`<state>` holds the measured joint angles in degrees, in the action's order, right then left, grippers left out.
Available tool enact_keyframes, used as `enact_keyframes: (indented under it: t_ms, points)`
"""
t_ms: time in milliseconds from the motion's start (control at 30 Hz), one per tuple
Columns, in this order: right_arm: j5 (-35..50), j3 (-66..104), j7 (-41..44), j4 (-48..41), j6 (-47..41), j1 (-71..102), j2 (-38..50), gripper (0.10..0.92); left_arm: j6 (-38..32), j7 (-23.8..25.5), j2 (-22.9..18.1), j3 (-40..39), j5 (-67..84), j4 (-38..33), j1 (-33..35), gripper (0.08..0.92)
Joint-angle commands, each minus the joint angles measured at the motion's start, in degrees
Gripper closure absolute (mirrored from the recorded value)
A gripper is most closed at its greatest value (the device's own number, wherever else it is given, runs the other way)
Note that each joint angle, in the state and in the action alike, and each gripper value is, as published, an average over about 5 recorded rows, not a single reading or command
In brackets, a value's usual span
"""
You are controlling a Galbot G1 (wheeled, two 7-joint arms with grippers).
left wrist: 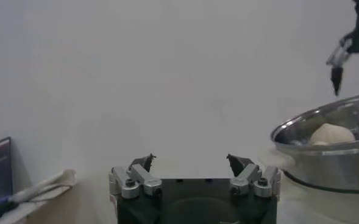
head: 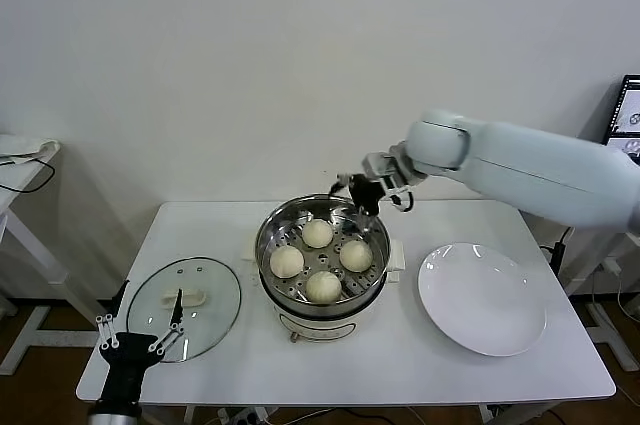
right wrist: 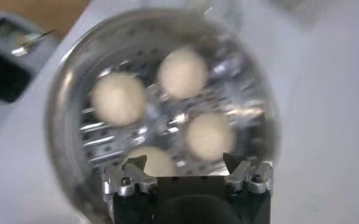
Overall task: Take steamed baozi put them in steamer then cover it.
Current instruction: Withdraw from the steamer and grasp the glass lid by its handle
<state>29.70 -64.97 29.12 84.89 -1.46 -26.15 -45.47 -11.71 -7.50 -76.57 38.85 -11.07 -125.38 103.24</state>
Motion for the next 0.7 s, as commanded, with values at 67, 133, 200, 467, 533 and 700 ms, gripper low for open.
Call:
enact_keyframes:
  t_ms: [67, 133, 200, 467, 533, 700]
  points:
    - [-1.29, 51.45, -46.58, 6.73, 8.98, 49.85, 13.41, 0.203, 2.68, -2.87, 0.75, -0.90, -14.53, 1.92, -7.45, 0.177]
    - [-2.84, 62.32, -47.29, 6.46, 10.50, 60.96, 11.44, 0.203, 3.22, -3.28, 1.06, -1.12, -17.16, 3.11, -8.35, 0.177]
    - [-3.62, 70.35, -47.84, 6.18, 11.60, 69.82, 8.83, 0.203, 3.59, -3.39, 1.45, -1.20, -20.68, 4.72, -9.15, 0.177]
    - [-4.76, 89.33, -46.11, 5.55, 13.09, 89.16, -5.57, 0.203, 4.80, -2.60, 4.59, -0.08, -40.48, 14.16, -11.01, 0.177]
    - [-4.96, 91.68, -45.42, 6.02, 13.28, 92.02, -8.65, 0.203, 4.70, -1.69, 5.63, 0.33, -45.35, 16.11, -10.76, 0.177]
    - [-6.22, 94.35, -44.38, 6.75, 13.91, 95.59, -14.27, 0.203, 2.61, -1.90, 7.11, 0.07, -53.72, 21.19, -10.96, 0.177]
